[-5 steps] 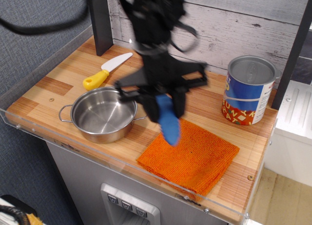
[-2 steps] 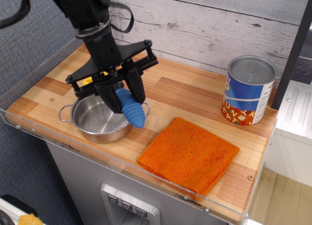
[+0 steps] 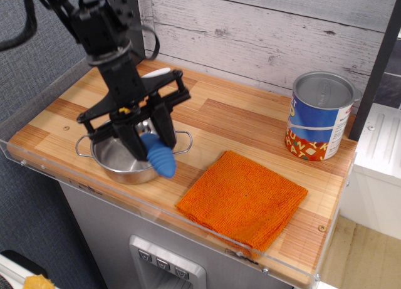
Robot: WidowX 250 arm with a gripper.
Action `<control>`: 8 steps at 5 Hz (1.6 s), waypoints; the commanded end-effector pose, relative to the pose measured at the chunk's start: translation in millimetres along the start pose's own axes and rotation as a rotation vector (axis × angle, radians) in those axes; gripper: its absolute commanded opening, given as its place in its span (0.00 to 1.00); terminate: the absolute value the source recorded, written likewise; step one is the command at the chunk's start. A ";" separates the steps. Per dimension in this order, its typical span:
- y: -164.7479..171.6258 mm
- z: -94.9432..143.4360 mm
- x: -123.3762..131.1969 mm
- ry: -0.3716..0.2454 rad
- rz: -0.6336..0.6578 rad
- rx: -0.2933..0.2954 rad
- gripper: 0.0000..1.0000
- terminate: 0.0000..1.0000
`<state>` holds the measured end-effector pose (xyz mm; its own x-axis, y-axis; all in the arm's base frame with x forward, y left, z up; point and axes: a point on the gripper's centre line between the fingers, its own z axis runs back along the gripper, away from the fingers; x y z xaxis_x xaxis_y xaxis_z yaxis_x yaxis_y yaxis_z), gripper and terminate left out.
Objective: PICK UP THE SPOON PUT ON THE VIEELS
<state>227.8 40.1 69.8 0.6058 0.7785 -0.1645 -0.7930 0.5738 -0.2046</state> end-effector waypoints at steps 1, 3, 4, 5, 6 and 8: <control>16.5 -0.5 17.2 -0.026 0.038 0.020 0.00 0.00; 16.0 -7.0 27.9 -0.010 0.035 0.036 0.00 0.00; 13.5 -11.2 27.6 0.003 0.035 0.038 1.00 0.00; 13.4 -9.6 27.6 0.012 0.028 0.033 1.00 0.00; 12.3 -7.2 27.1 0.017 0.026 0.032 1.00 0.00; 3.6 16.6 24.2 -0.024 -0.029 0.012 1.00 0.00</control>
<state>234.9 64.7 73.9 0.6359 0.7549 -0.1606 -0.7713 0.6145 -0.1655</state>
